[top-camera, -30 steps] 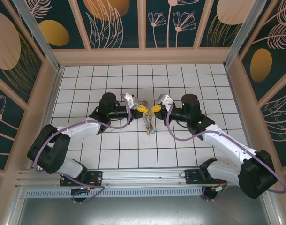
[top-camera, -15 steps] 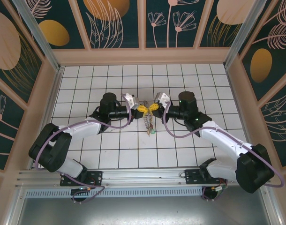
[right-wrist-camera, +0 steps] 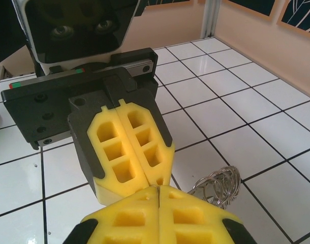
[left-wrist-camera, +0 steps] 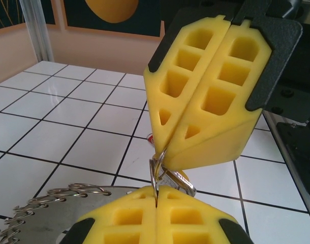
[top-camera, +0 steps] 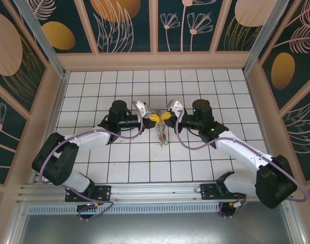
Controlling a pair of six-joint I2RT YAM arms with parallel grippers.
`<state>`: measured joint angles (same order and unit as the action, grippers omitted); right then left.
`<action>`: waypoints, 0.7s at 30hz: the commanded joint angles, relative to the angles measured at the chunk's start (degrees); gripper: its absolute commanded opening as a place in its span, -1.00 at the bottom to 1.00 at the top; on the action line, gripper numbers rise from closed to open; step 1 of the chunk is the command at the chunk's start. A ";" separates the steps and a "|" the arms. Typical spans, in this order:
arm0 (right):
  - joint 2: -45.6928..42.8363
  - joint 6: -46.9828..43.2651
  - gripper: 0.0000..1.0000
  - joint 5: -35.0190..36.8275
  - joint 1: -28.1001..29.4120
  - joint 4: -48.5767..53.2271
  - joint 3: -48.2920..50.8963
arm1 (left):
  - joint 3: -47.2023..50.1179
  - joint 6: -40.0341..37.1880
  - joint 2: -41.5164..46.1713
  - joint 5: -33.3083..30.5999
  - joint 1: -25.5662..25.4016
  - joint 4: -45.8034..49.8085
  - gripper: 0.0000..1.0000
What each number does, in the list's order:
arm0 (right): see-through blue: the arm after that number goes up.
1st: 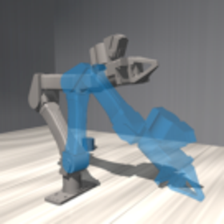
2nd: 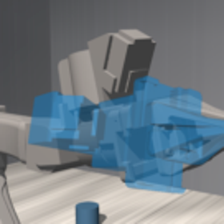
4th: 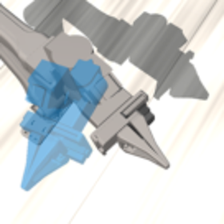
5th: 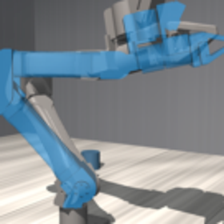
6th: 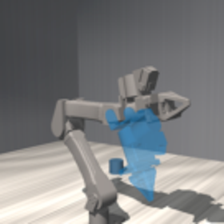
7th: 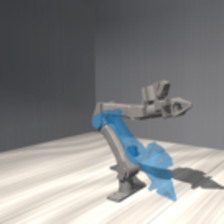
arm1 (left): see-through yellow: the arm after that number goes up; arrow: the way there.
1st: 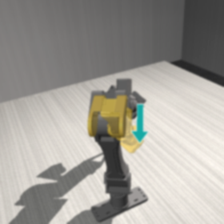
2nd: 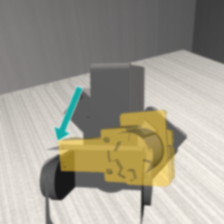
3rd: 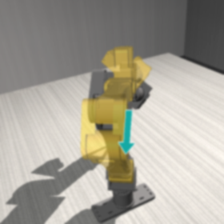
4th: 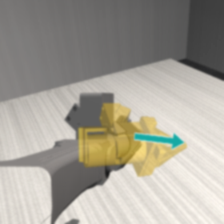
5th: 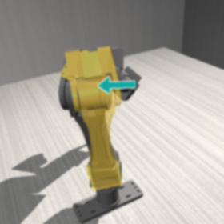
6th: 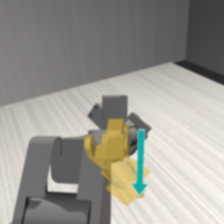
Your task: Put the keys on the keyring
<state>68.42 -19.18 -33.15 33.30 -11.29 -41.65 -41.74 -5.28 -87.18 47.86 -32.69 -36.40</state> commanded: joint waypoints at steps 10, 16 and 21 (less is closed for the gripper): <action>0.84 3.48 -1.00 11.62 0.88 -0.59 -3.07 | -1.55 -0.83 0.01 2.22 -0.40 -2.26 -1.00; 1.68 6.79 -1.00 13.91 0.77 2.06 -4.46 | -0.85 -0.84 -0.01 1.40 -0.44 -2.89 -1.00; 3.68 8.96 -1.00 14.64 0.71 5.40 -6.44 | -0.15 -0.42 0.04 0.72 -0.42 -4.23 -1.00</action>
<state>70.61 -12.73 -22.92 34.57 -7.01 -45.25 -41.78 -5.28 -87.18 44.58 -32.53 -36.67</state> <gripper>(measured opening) 0.052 0.058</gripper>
